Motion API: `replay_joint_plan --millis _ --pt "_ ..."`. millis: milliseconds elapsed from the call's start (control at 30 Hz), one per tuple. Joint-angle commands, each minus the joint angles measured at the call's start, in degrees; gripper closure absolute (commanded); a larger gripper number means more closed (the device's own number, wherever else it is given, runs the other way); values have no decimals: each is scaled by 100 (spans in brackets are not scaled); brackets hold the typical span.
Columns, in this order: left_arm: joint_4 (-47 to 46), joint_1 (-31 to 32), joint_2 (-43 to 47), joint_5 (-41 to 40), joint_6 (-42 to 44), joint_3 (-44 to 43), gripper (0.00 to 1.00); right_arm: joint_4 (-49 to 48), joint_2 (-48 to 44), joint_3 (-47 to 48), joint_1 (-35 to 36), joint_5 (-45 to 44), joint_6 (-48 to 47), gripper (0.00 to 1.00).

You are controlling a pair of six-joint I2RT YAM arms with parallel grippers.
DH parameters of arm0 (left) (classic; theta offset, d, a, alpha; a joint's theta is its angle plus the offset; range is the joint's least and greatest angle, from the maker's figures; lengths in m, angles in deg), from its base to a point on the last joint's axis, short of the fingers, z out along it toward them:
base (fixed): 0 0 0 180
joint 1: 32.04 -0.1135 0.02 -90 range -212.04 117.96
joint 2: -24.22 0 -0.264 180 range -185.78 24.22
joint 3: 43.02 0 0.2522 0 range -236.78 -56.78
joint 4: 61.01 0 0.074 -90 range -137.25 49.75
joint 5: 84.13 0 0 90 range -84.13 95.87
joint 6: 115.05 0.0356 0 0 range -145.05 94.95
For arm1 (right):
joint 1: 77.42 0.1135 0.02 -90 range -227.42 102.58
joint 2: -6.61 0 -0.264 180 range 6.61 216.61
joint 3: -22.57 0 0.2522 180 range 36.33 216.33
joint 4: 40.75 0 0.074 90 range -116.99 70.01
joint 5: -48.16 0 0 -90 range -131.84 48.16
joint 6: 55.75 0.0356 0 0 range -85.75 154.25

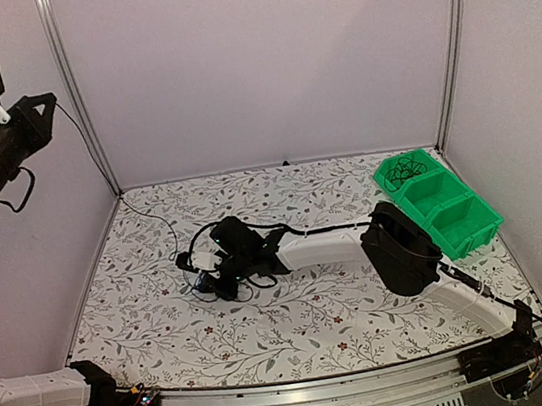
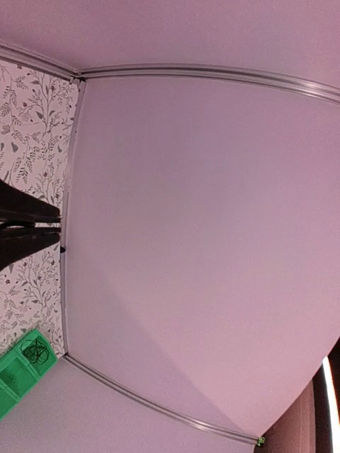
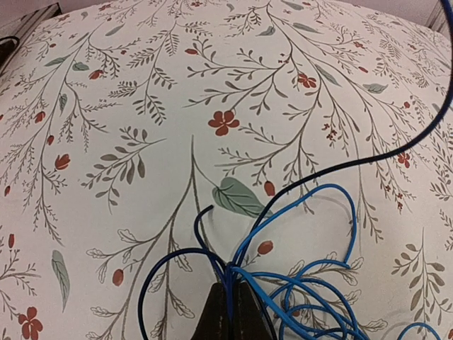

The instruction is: Untangle the cables

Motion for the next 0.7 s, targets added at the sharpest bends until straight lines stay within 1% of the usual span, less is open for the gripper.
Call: replay_joint_plan --millis 0,67,167,267,367,433,533,600,667 --pt "-509 -31 -473 66 656 -1287 100 -22 18 -213 18 -219 159 100" --pt "-605 -35 -711 239 731 -1872 100 -12 27 -254 18 -223 187 100" --pt "-789 -33 -945 528 741 -2411 100 -14 45 -286 18 -242 230 100" --pt "-1070 -34 -994 715 740 -2559 100 -14 99 -278 22 -273 250 100" --pt "-1170 -35 -997 655 754 -2512 100 47 61 -276 22 -231 246 100" --pt "-1179 -30 -964 627 727 -2356 100 104 -80 -304 22 -186 213 86" --pt "-1191 -30 -864 577 651 -2021 100 127 -525 -520 11 -73 68 61" --pt "-1233 -35 -767 547 586 -1747 100 145 -1013 -714 12 85 -63 50" --pt "-1293 -35 -663 541 518 -1507 100 156 -1389 -892 10 184 -136 43"
